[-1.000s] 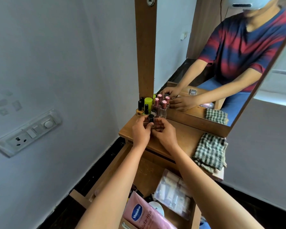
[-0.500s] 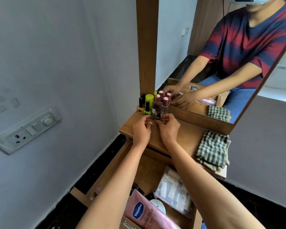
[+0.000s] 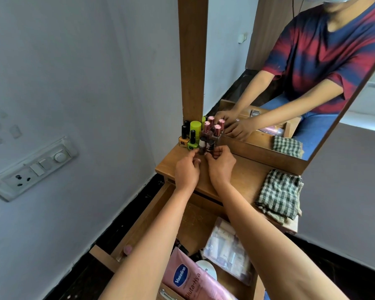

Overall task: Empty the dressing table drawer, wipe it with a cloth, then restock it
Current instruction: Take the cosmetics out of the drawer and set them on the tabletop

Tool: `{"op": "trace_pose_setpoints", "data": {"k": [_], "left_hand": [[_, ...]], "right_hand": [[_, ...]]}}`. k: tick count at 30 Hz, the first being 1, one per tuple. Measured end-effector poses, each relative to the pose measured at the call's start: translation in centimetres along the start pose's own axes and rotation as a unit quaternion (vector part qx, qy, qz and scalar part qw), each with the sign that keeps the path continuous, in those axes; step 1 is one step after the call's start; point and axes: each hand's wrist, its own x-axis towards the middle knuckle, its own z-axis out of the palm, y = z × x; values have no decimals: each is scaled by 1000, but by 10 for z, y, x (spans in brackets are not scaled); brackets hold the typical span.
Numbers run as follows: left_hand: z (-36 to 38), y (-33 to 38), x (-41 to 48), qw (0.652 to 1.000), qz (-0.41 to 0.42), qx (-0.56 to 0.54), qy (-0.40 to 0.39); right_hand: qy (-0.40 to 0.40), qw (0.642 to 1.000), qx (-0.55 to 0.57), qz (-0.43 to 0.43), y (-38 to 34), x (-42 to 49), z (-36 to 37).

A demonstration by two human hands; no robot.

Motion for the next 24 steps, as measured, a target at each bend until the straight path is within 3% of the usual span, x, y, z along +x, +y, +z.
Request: {"op": "trace_pose_setpoints", "data": {"k": [8, 15, 21, 24], "left_hand": [[-1, -1, 1, 1000, 3, -9, -15], [-26, -1, -15, 994, -41, -104, -5], [-64, -28, -55, 991, -51, -124, -22], [-77, -48, -75, 991, -72, -69, -87]], "right_hand": [[3, 1000, -4, 17, 1, 2, 1], [-23, 999, -5, -25, 0, -11, -14], [-147, 980, -6, -132, 8, -60, -51], [-251, 929, -72, -263, 19, -91, -59]]}}
